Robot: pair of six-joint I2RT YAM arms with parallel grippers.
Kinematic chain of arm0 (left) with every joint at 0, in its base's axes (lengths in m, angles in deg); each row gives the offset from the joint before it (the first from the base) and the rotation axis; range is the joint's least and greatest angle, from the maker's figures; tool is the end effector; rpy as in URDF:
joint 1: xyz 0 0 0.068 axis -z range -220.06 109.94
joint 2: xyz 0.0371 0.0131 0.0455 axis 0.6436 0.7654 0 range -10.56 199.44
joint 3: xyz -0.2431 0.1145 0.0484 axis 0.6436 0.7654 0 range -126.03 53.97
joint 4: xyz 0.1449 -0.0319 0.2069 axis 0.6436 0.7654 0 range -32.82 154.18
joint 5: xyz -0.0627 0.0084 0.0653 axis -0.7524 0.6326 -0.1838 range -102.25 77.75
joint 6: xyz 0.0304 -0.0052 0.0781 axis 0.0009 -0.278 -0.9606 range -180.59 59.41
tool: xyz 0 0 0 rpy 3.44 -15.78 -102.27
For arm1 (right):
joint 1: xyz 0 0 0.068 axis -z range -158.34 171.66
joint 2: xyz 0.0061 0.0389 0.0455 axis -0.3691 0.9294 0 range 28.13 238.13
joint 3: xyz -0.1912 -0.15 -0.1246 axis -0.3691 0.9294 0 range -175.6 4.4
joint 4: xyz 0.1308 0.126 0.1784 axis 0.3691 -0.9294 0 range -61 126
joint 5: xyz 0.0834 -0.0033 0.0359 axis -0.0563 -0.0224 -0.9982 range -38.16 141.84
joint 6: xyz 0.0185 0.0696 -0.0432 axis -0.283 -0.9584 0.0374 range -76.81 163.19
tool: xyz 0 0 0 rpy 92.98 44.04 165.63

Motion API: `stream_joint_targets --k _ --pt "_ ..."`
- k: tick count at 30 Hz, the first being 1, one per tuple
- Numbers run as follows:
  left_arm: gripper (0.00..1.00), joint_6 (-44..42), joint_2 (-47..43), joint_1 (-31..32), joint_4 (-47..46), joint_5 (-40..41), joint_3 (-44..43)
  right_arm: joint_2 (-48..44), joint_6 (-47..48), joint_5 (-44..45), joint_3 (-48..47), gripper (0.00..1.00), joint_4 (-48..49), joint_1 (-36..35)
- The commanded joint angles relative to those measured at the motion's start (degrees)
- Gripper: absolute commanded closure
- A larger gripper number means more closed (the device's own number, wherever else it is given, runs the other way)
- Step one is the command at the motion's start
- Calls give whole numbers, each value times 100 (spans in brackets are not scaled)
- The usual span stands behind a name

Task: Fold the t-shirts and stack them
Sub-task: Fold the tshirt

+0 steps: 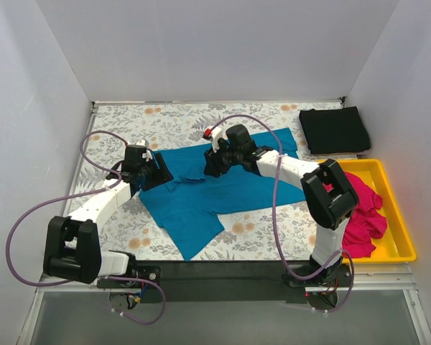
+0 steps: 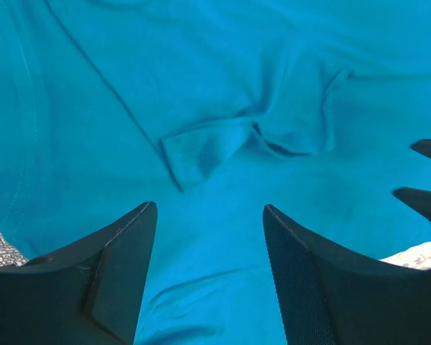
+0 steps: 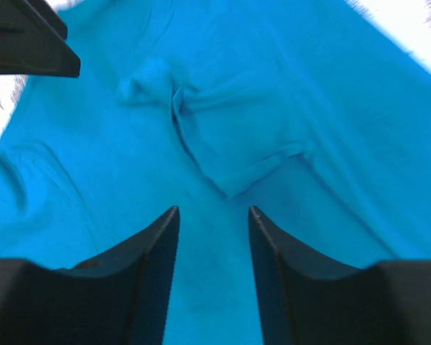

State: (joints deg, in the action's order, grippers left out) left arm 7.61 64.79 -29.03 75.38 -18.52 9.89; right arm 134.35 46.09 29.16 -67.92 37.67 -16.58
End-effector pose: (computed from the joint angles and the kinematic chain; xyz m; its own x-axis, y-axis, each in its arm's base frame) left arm 0.2762 -0.0620 0.1852 -0.5182 -0.8393 -0.1642 -0.5962 0.4922 -0.6342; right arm 0.3315 0.2975 0.2088 -0.3765 -0.3562 -0.8552 -0.8474 0.5054 0.1626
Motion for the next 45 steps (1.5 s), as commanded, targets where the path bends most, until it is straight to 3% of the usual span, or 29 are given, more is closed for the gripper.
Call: stream_joint_targets --k 1,7,14,34,37,44,45 --pt "41 -264 6 66 -88 -244 92 347 405 176 -362 52 -150 -201" --pt "47 -360 594 75 -264 -297 -66 681 387 308 -556 53 -158 -325" --pt "42 -475 1130 75 -343 -112 -347 901 361 273 -687 53 -158 -333" --pt "43 -721 1315 75 -510 -209 -374 1332 247 141 -802 60 -158 -342" --pt "44 -738 1315 75 -510 -226 -374 1288 247 167 -784 68 -158 -342" --pt "44 -765 1307 75 -528 -261 -374 1112 282 255 -714 99 -158 -342" --pt "44 -773 1307 75 -519 -261 -374 1069 282 281 -697 99 -158 -342"
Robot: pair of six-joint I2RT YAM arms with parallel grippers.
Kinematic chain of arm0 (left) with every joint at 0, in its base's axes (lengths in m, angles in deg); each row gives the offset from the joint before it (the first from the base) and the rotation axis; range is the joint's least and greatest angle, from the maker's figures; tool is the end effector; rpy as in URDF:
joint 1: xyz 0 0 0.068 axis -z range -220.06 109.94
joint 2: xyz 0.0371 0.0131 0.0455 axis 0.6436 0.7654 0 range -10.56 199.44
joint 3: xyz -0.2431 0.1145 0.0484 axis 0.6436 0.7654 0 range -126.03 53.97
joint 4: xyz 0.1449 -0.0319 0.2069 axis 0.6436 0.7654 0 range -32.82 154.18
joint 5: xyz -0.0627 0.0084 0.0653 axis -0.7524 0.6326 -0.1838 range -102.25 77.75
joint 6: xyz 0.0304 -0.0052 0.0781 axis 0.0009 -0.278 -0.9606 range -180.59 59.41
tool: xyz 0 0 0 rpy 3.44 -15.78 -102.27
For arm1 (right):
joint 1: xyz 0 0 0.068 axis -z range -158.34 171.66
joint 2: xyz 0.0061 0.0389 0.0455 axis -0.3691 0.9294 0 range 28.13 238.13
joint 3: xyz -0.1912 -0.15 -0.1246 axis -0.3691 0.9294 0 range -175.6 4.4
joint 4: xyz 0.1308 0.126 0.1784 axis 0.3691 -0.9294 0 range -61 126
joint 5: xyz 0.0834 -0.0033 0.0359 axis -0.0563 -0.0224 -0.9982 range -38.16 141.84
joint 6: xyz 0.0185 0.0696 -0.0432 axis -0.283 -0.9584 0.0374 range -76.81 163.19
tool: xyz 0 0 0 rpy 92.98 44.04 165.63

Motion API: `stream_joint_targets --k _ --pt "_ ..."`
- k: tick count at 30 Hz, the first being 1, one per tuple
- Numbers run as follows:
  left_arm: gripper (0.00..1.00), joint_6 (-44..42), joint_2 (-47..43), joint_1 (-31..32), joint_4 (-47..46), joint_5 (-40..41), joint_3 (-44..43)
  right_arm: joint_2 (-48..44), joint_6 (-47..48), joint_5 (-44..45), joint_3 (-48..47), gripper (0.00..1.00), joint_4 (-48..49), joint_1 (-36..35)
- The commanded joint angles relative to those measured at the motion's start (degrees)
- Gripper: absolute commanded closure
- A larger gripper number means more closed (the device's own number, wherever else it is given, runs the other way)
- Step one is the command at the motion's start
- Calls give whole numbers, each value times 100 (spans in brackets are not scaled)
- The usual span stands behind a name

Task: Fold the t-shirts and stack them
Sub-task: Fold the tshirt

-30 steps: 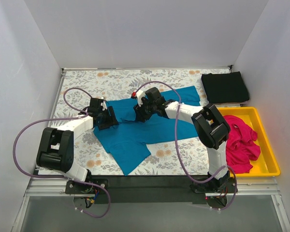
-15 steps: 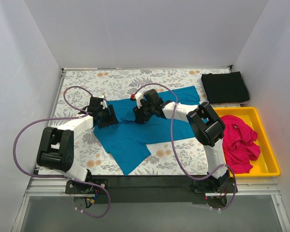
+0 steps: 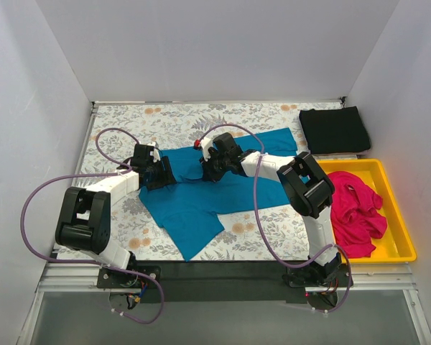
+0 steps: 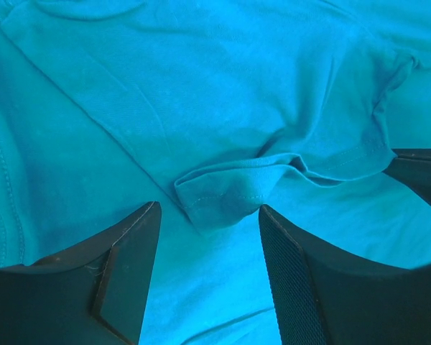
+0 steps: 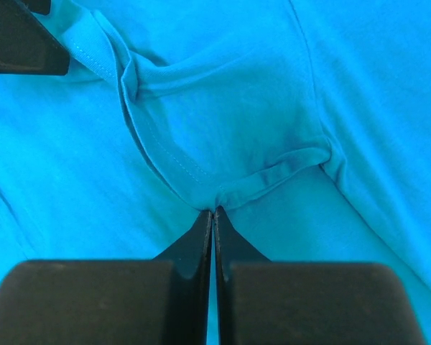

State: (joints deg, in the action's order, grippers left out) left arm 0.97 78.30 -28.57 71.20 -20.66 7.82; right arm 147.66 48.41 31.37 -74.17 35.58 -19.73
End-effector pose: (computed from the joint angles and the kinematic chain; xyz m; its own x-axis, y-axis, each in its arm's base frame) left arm 0.3021 -0.0724 0.1378 -0.6326 -0.7591 -0.1537 -0.5892 0.6004 -0.5406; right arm 0.3402 0.3342 0.1385 -0.4196 -0.4835 -0.7682 -0.8581 0.4873 0.1620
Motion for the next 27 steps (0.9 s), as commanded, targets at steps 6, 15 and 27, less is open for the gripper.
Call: stream_joint_targets --k 6,15,27 --pt "45 -170 -35 29 -128 -82 -157 -324 76 131 -1 99 51 -19" --pt "45 -276 52 12 -294 -530 -193 -307 85 140 25 99 51 -19" --pt "49 -381 53 12 -321 -846 -184 -307 103 157 34 99 51 -19"
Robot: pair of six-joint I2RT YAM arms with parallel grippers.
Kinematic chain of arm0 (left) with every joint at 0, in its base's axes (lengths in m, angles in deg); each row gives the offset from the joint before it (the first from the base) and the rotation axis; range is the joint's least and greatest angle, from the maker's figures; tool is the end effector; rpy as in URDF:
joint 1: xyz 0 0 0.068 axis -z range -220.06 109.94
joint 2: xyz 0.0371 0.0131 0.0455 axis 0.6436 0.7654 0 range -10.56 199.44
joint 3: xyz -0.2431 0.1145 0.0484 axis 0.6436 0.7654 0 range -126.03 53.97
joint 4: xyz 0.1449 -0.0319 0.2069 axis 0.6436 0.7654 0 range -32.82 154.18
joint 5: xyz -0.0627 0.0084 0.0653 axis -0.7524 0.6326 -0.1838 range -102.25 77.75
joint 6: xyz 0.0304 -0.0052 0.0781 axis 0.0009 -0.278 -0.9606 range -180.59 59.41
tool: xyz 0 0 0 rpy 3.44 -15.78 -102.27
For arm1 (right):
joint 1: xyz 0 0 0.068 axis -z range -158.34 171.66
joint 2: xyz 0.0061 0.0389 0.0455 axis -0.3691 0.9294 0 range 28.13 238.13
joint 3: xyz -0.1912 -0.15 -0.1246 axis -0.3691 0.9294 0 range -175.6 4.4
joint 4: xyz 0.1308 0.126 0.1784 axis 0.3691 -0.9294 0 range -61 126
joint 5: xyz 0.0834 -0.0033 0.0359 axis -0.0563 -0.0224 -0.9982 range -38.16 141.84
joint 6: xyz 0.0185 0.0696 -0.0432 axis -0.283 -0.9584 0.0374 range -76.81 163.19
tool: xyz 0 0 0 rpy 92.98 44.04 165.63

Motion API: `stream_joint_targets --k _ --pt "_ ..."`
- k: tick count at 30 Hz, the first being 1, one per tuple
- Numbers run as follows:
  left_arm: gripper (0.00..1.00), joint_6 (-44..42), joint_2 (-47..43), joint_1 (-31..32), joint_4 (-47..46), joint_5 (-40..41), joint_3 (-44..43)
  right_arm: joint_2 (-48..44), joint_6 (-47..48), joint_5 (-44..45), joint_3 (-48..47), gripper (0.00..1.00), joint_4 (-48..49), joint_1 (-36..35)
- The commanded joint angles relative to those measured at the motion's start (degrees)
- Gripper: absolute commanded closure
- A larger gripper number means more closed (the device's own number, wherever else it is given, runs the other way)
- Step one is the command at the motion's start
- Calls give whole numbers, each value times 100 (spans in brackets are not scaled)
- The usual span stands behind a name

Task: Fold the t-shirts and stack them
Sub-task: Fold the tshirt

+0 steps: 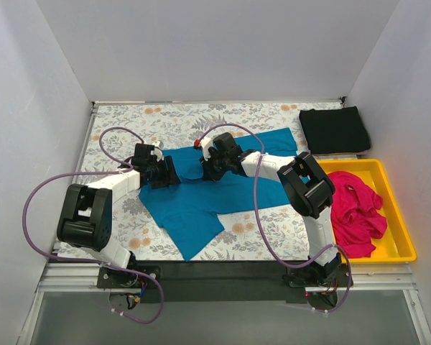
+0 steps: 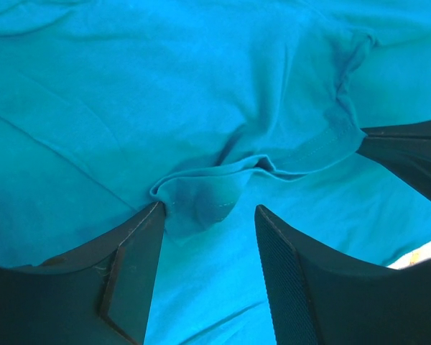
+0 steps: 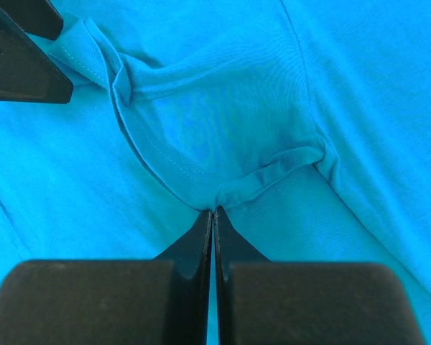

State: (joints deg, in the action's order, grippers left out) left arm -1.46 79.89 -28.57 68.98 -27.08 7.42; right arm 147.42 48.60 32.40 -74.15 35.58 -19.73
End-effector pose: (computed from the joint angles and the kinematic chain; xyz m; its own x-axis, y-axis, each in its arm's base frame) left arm 0.3065 -0.0815 0.1363 -0.7019 -0.7041 -0.1076 -0.5236 0.6125 -0.5922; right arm 0.3412 0.3334 0.1400 -0.4151 -0.4844 -0.7701 -0.8544 0.4983 0.1471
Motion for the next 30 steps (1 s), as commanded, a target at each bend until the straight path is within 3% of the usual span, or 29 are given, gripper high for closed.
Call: stream_joint_targets --k 1,17,25,30 --pt "49 -148 -142 12 -98 -231 -136 -283 100 55 32 99 51 -10" --pt "50 -209 -660 319 297 -829 400 -467 338 485 -38 99 -107 -1" --pt "51 493 -1399 232 122 454 313 -529 601 740 -82 99 -221 -1" --pt "50 670 -882 -41 -107 192 6 -511 733 845 -56 99 -238 -1"
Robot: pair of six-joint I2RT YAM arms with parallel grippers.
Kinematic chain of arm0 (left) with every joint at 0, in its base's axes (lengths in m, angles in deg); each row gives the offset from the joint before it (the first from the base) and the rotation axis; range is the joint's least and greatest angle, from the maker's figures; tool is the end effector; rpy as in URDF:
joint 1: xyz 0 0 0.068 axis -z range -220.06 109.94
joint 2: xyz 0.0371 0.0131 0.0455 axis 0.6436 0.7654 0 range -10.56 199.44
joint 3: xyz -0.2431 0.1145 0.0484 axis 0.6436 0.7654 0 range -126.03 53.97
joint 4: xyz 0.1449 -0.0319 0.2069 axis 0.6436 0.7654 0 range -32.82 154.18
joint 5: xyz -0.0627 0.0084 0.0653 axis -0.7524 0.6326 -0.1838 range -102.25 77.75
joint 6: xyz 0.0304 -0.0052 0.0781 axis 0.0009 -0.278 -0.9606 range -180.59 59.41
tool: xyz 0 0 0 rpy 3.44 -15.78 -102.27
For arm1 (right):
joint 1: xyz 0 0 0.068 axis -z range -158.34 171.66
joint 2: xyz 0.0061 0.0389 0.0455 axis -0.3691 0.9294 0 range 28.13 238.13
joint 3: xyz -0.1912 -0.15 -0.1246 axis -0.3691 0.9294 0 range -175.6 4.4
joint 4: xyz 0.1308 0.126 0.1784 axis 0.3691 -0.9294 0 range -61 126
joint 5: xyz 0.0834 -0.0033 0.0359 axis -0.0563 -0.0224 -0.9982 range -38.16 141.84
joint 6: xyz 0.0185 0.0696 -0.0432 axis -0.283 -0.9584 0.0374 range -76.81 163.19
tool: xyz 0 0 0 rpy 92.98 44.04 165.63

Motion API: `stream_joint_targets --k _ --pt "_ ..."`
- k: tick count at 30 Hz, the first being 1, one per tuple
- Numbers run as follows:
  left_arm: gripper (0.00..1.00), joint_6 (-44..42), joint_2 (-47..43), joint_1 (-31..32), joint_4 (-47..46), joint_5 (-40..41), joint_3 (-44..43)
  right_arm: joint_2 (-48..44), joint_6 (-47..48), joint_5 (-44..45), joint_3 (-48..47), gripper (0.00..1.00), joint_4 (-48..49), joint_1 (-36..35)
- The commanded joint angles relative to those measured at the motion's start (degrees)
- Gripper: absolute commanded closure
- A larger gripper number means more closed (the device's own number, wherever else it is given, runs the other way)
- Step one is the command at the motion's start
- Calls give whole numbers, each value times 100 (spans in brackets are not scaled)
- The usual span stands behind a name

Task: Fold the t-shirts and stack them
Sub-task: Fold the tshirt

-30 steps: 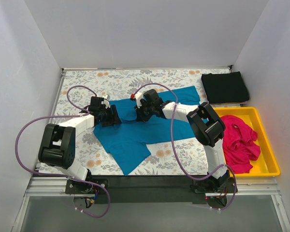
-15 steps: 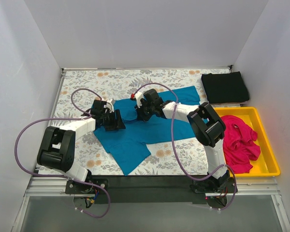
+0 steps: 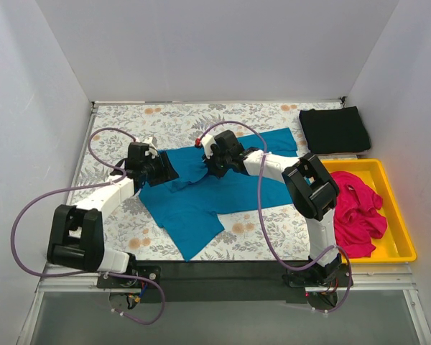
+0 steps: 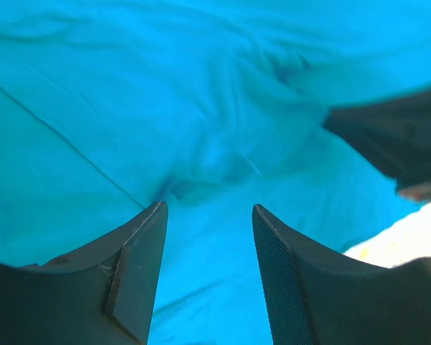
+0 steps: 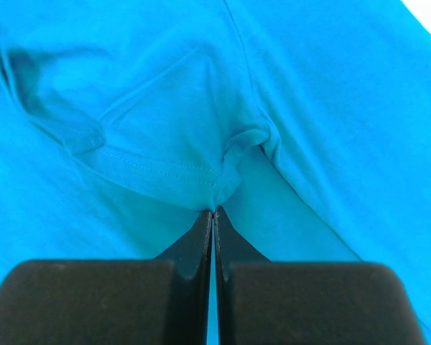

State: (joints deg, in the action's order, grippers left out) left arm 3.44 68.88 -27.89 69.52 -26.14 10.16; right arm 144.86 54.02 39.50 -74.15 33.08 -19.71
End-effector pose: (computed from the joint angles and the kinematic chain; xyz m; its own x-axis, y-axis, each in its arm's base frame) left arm 0.2866 -0.0799 0.1755 -0.6431 -0.7541 -0.1328 -0.4944 0.5414 -0.6800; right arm 0.3443 0.3242 0.1539 -0.3405 -0.5446 -0.7665 -0.8456 0.5338 -0.0036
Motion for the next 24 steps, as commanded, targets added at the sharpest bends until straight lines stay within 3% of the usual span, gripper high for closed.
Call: stream_joint_targets --k 1,9,16,20,24 --pt "50 180 430 -109 -153 19 -312 -247 235 144 -47 99 11 -3" --pt "50 48 819 -109 -206 -860 -462 -291 350 311 102 99 -7 -3" --pt "50 197 617 -47 -118 -1581 -32 -282 350 329 129 99 -7 -3" --pt "50 277 441 -30 197 -1644 83 -439 350 372 251 96 -33 5" --pt "51 338 107 -30 532 -1117 -39 -721 402 565 540 86 -148 5"
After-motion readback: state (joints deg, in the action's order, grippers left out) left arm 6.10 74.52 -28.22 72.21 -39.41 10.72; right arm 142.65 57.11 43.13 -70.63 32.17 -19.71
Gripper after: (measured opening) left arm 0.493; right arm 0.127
